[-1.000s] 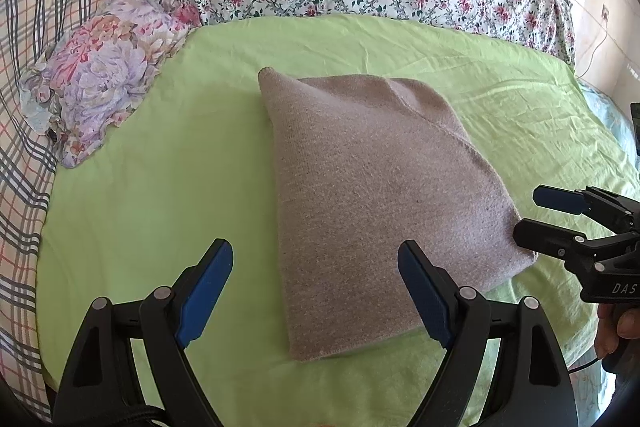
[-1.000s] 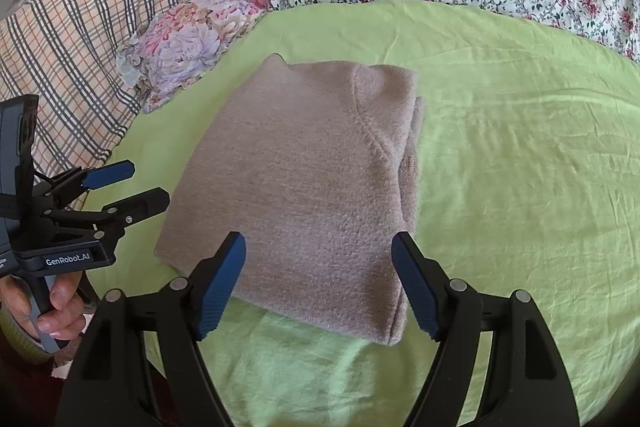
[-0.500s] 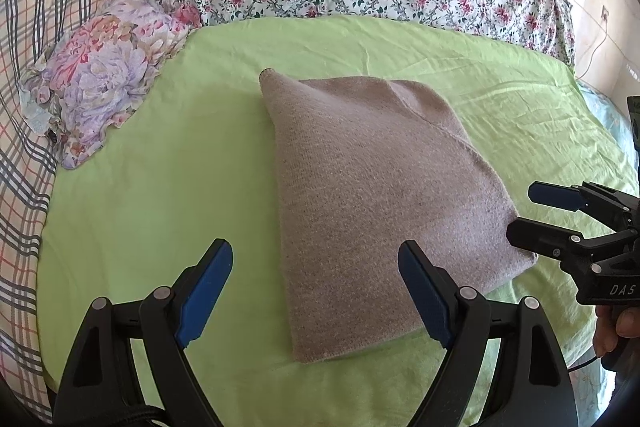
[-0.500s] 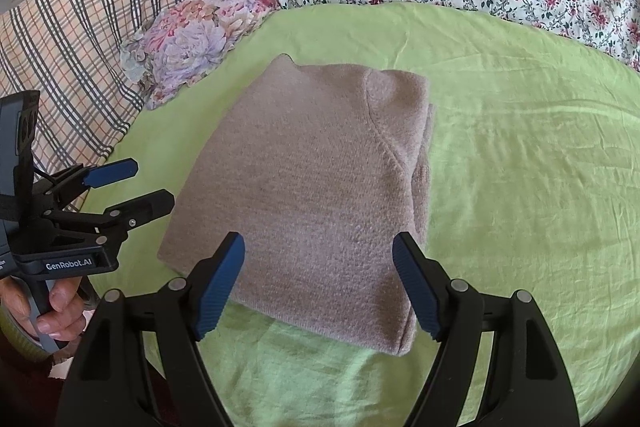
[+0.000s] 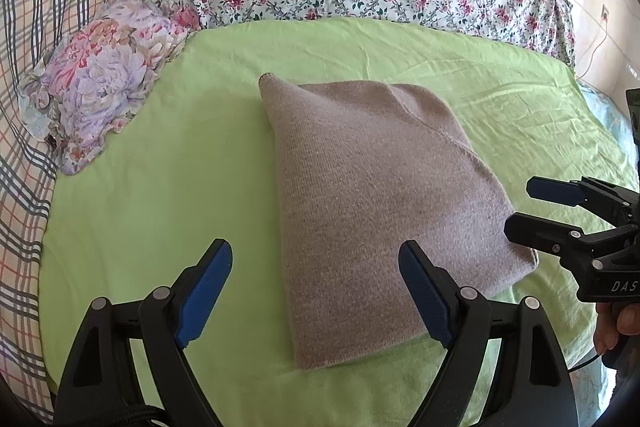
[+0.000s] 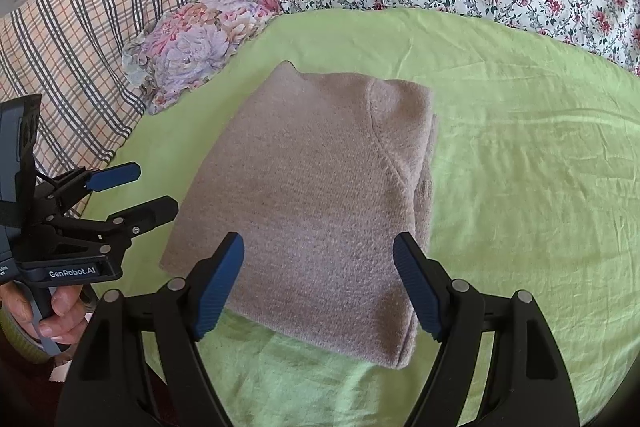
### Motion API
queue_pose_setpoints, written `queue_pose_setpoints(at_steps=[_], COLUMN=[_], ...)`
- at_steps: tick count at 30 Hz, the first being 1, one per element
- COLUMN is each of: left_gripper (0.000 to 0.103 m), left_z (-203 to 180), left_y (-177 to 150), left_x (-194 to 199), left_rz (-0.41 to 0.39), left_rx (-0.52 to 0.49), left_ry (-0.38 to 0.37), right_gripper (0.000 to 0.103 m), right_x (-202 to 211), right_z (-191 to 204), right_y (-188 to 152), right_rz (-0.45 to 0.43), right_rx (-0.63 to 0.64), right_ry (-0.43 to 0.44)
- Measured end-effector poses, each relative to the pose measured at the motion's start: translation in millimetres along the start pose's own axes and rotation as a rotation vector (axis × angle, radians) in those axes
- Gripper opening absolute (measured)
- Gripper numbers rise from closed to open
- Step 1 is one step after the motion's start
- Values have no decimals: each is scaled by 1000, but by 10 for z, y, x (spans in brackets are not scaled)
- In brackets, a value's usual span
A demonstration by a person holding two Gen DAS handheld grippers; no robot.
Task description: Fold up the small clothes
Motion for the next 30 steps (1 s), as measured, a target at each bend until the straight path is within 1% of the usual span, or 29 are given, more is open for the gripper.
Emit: queue_pose_setpoints(at_steps=[30], left_gripper=[86], left_z=[-65], left_y=[24], left_x=[-3], left_rz=[2], left_rx=[-19], left_ry=[3], right_gripper=[78], right_x=[-19], right_z=[-28], right_y=[1], right_rz=[4], right_rx=[-7], right_ry=[2])
Point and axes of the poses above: each gripper's, at about its wrist camera, not at the fingertips, and x roughly against the way its jaws point, z to its left, y to its top, the point moved 10 cm from there along -x, roughly the way its jaws point, and after that the axes turned 5 degrees about y, right-handed, at the moved point
